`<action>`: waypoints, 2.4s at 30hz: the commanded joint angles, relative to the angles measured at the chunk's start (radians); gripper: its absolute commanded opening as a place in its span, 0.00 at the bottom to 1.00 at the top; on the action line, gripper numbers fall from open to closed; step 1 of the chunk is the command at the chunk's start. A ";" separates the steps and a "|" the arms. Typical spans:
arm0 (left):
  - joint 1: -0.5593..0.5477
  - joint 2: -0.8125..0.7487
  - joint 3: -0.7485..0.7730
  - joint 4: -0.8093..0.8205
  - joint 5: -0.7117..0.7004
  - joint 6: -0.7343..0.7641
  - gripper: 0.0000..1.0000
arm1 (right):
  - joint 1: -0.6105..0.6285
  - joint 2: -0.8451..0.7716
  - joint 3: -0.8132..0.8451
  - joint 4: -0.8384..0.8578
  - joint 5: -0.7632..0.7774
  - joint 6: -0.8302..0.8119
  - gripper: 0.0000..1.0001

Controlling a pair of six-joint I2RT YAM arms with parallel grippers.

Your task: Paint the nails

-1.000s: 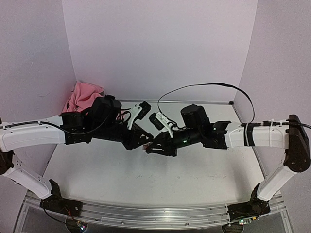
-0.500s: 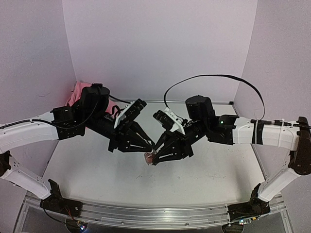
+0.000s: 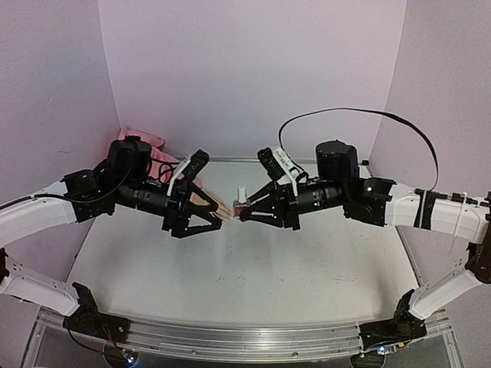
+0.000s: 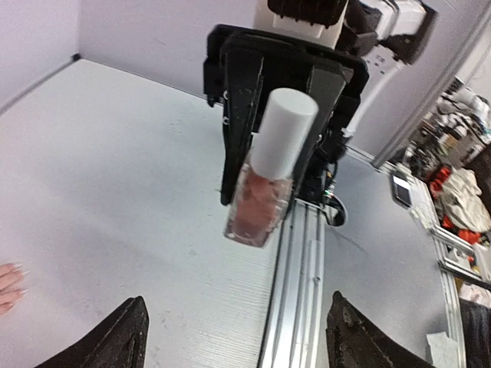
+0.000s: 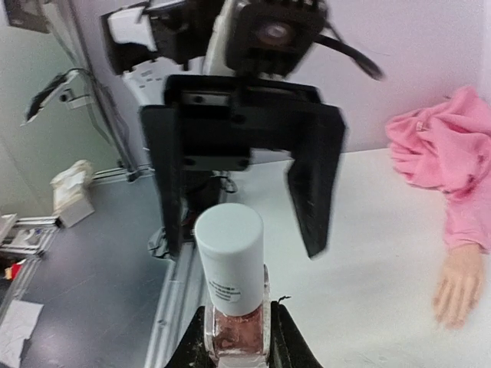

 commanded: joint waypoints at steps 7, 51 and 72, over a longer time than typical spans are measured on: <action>0.003 -0.073 0.028 0.109 -0.428 -0.373 0.75 | 0.098 0.086 0.065 0.035 0.947 -0.002 0.00; -0.083 0.158 0.131 0.214 -0.607 -0.229 0.25 | 0.221 0.182 0.174 0.022 1.056 0.054 0.00; -0.085 0.120 0.078 0.206 -0.698 -0.262 0.33 | 0.220 0.175 0.177 0.022 1.056 0.057 0.00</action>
